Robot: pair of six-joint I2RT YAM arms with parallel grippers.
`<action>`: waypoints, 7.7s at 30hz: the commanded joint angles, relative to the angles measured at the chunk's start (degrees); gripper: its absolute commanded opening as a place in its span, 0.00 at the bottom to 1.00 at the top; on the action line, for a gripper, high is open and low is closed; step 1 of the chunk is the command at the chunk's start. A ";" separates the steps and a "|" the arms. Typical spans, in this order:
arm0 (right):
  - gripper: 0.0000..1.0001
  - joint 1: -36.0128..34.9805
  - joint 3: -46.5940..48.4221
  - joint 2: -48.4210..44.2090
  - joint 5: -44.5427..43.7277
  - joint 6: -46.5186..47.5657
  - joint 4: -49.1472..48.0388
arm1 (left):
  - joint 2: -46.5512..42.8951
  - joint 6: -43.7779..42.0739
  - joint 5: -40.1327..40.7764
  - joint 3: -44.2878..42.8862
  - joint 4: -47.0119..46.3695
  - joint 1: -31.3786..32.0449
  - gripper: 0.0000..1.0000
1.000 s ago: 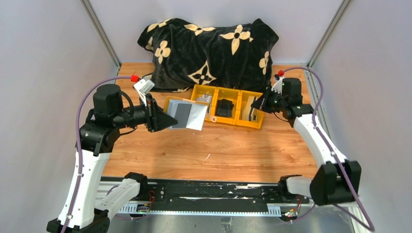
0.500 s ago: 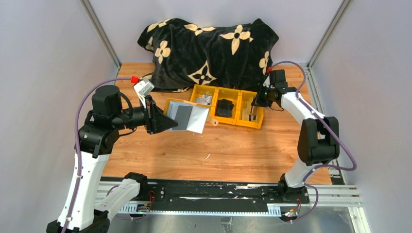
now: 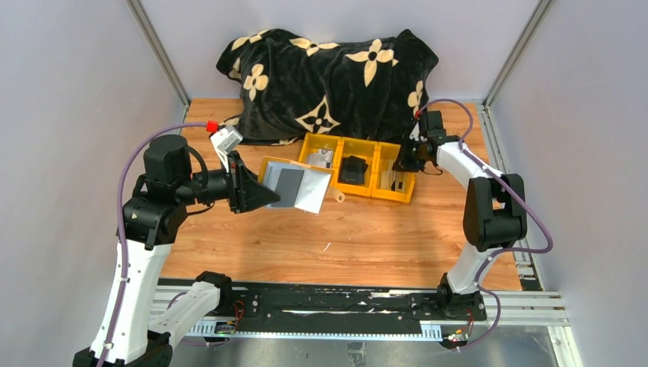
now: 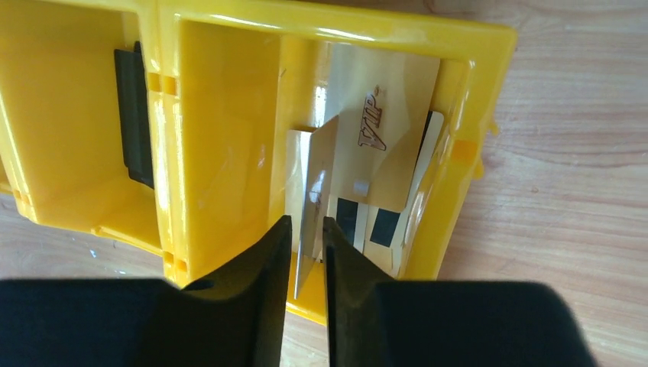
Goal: Take the credit cards out of the card holder
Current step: Place the credit card in the storage box, then remove the credit card from the card holder.
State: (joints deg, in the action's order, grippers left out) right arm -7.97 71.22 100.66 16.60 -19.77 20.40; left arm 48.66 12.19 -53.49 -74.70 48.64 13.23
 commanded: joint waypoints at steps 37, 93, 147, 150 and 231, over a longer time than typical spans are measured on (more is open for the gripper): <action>0.83 -39.82 6.05 -31.40 33.54 0.38 -17.79 | -3.23 -2.17 -10.74 -0.02 -1.45 0.04 0.00; 0.00 -55.47 20.26 -20.60 -14.01 -14.38 -2.25 | -16.05 -12.04 9.92 11.68 -13.44 0.12 1.00; 0.00 -55.89 10.39 -24.67 1.21 -14.62 -28.16 | -23.34 -15.64 18.74 16.41 -20.95 0.12 0.64; 0.00 -54.97 9.63 -24.89 5.65 -14.15 -30.03 | -22.65 -15.76 13.04 14.93 -19.03 0.11 0.64; 0.00 -40.46 0.23 -33.12 41.72 -14.87 -34.46 | -9.00 24.46 -14.40 11.91 -32.34 0.08 0.34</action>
State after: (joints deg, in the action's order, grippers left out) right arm -48.86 71.88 69.21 56.34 -34.26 -10.13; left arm 39.40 33.69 -66.52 -63.11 19.88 13.30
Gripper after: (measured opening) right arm 0.027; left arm 0.360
